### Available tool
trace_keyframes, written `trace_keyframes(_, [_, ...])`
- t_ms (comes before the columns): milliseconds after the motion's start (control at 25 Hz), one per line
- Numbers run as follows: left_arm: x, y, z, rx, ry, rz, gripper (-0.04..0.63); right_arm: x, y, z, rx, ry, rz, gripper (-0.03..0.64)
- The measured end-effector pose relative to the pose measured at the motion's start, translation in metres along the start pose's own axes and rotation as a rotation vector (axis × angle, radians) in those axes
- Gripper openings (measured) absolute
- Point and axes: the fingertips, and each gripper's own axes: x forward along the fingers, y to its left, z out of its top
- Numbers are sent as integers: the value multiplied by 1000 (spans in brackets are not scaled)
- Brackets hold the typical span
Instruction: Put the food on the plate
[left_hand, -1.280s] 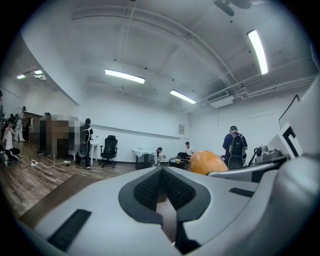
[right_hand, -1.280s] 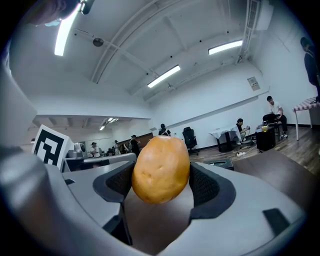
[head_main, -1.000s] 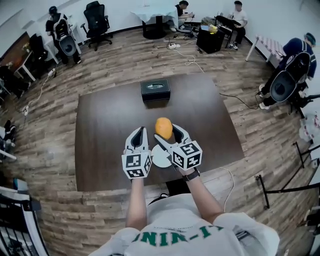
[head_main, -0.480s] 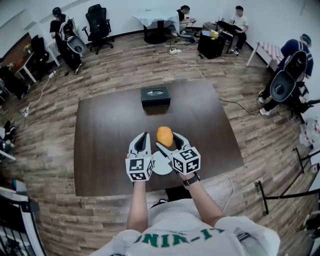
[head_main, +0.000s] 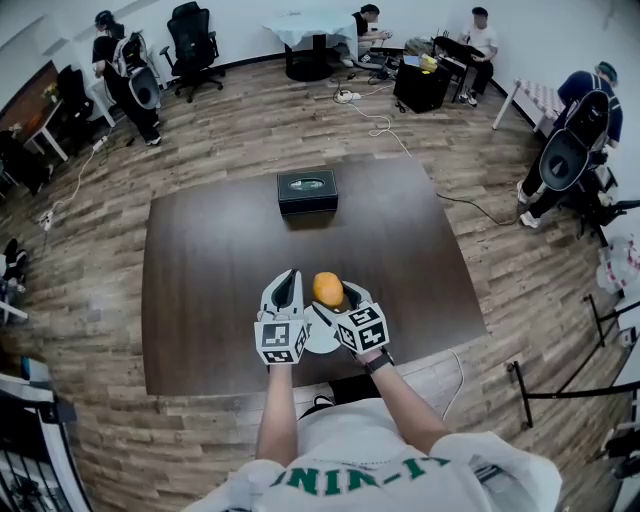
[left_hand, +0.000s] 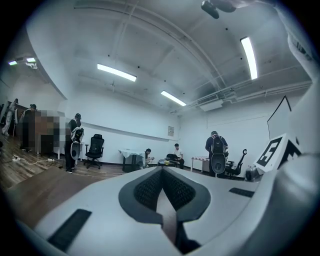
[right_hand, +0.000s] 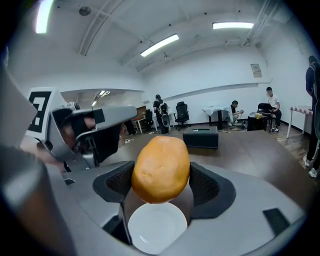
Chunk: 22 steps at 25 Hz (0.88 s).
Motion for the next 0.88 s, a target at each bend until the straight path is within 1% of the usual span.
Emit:
trace_keyframes(240, [11, 6, -19, 7, 14, 6, 12, 24, -14, -39, 0, 93, -3, 350])
trace_keyframes(440, [15, 13, -40, -8, 42, 22, 12, 42, -19, -82, 5, 188, 11, 350])
trace_keyframes(560, [19, 17, -50, -13, 59, 30, 12, 52, -19, -105, -9, 252, 25, 350])
trace_keyframes(720, [24, 19, -63, -21, 90, 35, 12, 63, -17, -134, -63, 343, 38, 350])
trace_keyframes(880, [22, 22, -68, -33, 104, 44, 12, 64, -8, -156, -168, 449, 33, 351])
